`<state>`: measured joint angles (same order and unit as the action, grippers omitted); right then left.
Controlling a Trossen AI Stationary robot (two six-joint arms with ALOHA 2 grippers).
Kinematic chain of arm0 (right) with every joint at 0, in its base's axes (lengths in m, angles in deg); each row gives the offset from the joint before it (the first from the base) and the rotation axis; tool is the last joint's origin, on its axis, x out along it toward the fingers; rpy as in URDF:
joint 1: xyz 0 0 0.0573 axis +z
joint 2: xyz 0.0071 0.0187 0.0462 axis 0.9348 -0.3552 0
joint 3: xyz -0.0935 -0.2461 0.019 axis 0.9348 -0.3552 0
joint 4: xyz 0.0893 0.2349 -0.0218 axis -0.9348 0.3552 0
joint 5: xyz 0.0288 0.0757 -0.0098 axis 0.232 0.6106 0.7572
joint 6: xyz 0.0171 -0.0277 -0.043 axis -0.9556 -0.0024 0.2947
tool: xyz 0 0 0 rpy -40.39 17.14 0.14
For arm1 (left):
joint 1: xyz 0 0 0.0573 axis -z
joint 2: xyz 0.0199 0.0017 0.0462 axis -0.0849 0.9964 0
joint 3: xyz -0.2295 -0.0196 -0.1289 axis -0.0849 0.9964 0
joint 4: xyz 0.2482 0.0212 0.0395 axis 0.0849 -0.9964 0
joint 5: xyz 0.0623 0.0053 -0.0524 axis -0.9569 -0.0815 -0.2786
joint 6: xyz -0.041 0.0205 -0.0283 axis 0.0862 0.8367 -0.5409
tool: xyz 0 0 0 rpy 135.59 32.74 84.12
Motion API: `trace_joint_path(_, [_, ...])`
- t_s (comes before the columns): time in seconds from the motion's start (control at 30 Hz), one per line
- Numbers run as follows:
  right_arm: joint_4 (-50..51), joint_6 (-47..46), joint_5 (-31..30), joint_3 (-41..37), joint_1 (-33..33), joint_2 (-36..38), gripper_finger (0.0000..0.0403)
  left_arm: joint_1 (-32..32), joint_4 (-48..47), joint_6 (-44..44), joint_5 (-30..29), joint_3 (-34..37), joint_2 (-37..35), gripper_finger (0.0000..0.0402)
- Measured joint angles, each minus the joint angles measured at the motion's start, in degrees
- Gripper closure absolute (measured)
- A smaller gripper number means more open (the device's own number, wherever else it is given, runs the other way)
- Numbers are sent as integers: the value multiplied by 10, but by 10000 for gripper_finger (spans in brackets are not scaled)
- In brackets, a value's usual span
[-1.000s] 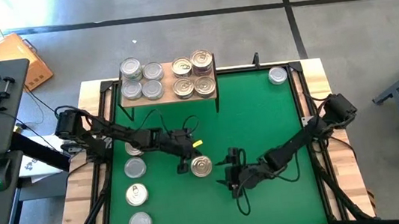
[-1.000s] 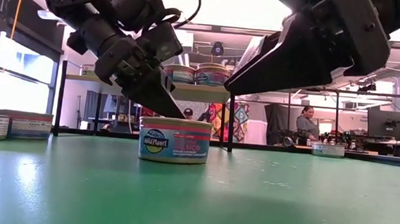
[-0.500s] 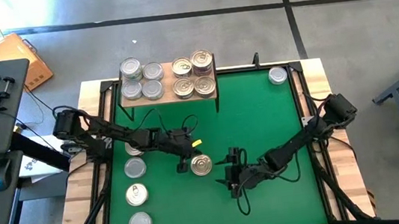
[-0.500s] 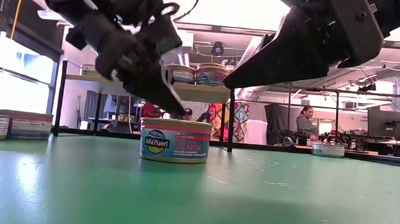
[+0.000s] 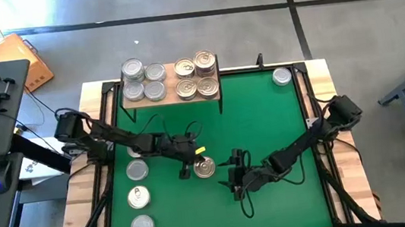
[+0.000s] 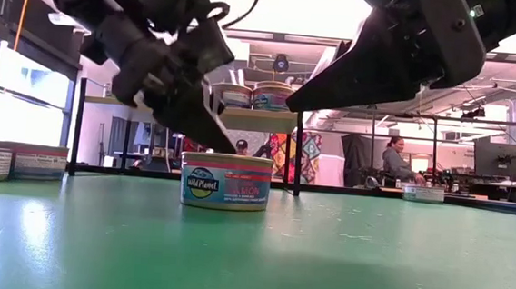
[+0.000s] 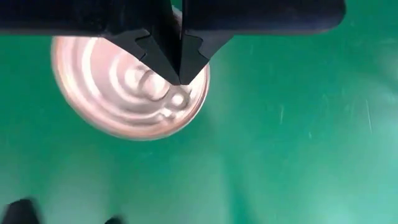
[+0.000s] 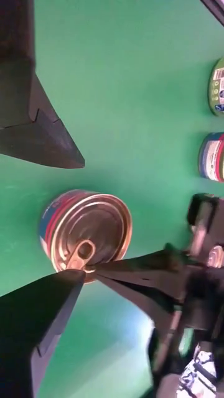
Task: Stack canned seafood by type on shelf
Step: Stack the blue-pink tuna can on top of the other blue-pink tuna can on the shelf
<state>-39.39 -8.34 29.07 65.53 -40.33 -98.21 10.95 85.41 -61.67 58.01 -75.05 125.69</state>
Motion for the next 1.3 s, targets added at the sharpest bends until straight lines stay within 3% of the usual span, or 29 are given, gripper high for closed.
trace_joint_path(0.23, [-1, 23, -3, 0, 0, -5, 128, -9, 19, 2, 1, -3, 29, 401])
trace_joint_path(0.5, [1, 129, -28, 0, -3, -5, 128, -22, 44, 10, 15, -2, 48, 401])
trace_joint_path(0.9, [20, 165, 22, 0, -19, -5, 128, -39, 66, 22, 66, -1, 59, 401])
trace_joint_path(1.13, [21, 155, 1, 0, -18, -5, 128, 0, 67, 41, 57, -3, 25, 401])
trace_joint_path(1.3, [20, 146, 1, 0, -18, -5, 128, -8, 44, 45, 10, -3, 24, 401])
